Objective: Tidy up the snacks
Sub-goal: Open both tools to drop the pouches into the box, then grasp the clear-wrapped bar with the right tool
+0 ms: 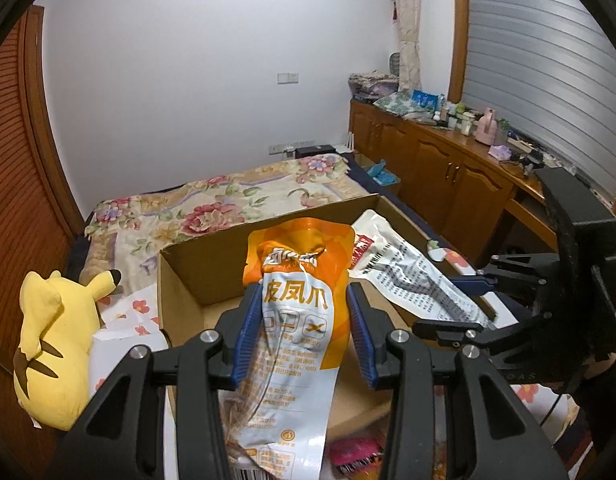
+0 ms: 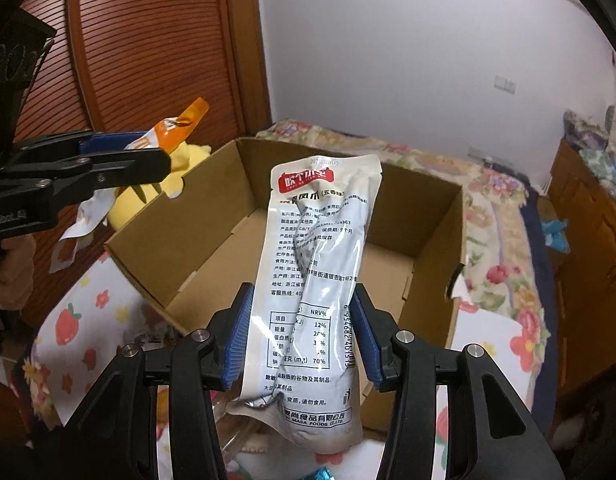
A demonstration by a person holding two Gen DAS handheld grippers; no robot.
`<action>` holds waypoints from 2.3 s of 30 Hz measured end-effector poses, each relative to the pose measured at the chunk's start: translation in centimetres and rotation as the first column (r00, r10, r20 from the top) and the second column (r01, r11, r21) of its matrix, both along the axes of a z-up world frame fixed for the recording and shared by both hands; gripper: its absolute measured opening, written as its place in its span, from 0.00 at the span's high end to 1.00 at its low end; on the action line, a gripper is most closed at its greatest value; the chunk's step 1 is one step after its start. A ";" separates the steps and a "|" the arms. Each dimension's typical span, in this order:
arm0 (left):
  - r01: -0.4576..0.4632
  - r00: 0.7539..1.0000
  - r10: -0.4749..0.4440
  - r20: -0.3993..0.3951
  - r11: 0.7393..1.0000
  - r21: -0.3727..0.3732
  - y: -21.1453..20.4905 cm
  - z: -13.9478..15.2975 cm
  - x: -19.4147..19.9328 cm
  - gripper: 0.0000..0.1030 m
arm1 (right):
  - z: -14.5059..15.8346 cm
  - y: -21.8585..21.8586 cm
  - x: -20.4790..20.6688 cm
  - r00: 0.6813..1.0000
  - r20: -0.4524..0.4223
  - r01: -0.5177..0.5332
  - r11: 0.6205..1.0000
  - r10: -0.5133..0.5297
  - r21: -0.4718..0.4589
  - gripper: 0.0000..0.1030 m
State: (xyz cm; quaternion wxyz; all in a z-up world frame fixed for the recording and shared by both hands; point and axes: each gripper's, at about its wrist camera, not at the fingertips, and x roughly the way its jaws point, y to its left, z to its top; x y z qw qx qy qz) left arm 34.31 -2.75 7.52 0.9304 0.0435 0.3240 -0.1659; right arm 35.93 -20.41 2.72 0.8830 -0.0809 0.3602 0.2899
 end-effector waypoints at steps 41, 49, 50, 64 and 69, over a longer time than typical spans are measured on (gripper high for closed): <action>0.021 1.000 -0.021 -0.018 1.000 0.022 -0.7 -0.7 -2.4 0.48 | -0.1 -2.3 -7.6 0.996 -0.001 0.092 0.995 -0.092 0.035 0.39; 0.035 0.999 -0.034 0.012 0.999 -0.006 1.5 -2.0 -8.8 0.43 | -1.4 -2.0 -11.9 0.995 0.004 0.103 0.992 -0.103 0.067 0.39; 0.036 0.999 -0.036 0.013 0.999 -0.007 1.6 -2.1 -9.4 0.43 | -1.8 -1.8 -12.4 0.995 0.000 0.100 0.993 -0.100 0.066 0.39; 0.037 0.999 -0.038 -0.033 0.999 -0.022 2.8 -7.8 -14.4 0.36 | -7.0 -0.1 -15.1 0.994 -0.056 0.095 0.995 -0.093 0.026 0.40; 0.040 0.998 -0.040 -0.050 0.999 -0.015 2.6 -9.6 -15.1 0.36 | -7.7 0.7 -14.3 0.993 -0.065 0.100 0.995 -0.098 0.024 0.40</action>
